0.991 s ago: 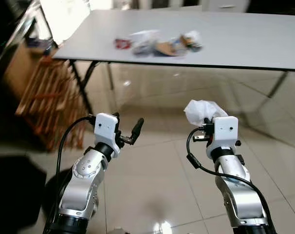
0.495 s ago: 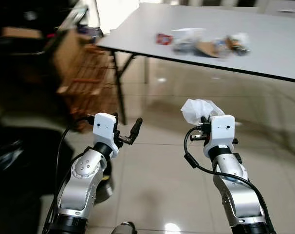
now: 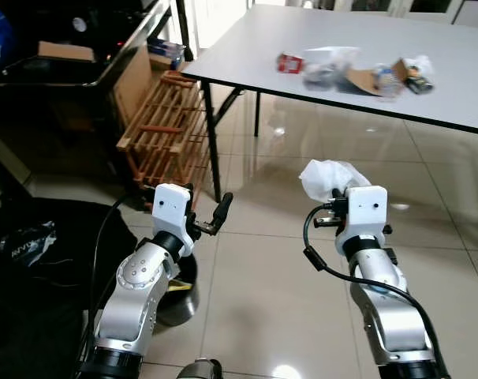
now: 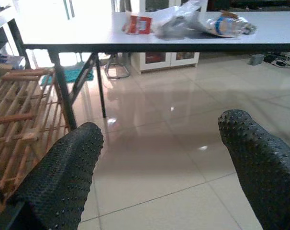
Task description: Picking trash to rubbish bin
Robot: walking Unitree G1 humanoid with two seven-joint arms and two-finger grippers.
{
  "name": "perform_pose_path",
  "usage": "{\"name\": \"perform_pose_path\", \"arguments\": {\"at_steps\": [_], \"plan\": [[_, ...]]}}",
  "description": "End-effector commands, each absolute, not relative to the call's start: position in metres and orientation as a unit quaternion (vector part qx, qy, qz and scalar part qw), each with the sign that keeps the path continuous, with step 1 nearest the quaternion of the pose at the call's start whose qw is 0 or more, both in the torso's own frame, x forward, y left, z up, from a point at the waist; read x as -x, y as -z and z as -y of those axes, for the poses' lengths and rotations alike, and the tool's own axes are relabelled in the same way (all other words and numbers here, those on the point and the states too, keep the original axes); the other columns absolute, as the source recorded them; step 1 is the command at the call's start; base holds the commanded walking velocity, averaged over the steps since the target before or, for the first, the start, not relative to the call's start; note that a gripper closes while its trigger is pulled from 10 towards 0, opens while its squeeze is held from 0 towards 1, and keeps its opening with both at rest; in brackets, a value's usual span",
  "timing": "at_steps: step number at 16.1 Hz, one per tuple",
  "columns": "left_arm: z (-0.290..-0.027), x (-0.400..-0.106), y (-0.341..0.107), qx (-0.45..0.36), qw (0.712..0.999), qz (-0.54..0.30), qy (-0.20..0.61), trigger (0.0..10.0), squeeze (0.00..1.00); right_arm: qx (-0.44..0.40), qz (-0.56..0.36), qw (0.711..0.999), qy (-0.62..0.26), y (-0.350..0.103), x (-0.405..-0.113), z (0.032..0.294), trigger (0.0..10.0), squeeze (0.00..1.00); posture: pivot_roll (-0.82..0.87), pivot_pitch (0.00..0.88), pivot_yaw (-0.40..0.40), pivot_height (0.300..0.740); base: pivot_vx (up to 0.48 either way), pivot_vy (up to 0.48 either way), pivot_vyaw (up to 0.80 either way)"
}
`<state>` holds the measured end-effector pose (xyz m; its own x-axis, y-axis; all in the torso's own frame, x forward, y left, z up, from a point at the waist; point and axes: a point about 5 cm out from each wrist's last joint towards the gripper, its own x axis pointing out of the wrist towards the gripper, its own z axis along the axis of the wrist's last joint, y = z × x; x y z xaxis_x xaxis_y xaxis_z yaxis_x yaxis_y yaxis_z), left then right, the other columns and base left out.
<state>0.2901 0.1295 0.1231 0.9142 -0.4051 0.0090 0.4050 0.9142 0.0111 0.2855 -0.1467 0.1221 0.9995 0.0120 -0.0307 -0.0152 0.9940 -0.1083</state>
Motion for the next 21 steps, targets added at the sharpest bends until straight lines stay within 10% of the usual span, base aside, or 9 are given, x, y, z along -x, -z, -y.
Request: {"name": "perform_pose_path", "arguments": {"at_steps": [1,21], "plan": [[-0.1317,-0.2889,-0.1206,-0.003,0.978,-0.002,0.206,10.0,0.00,0.055,-0.017,0.998,-0.008,-0.1195,-0.2839,0.1460,10.0,0.00,0.00,0.085,0.041,0.740,0.000,0.435,0.00],[-0.1294,-0.2887,-0.1198,-0.008,0.978,-0.001,0.208,10.0,0.00,0.051,-0.023,0.998,-0.018,-0.1171,-0.2836,0.1443,10.0,0.00,0.00,0.090,0.040,0.740,0.000,0.366,0.00]]}}
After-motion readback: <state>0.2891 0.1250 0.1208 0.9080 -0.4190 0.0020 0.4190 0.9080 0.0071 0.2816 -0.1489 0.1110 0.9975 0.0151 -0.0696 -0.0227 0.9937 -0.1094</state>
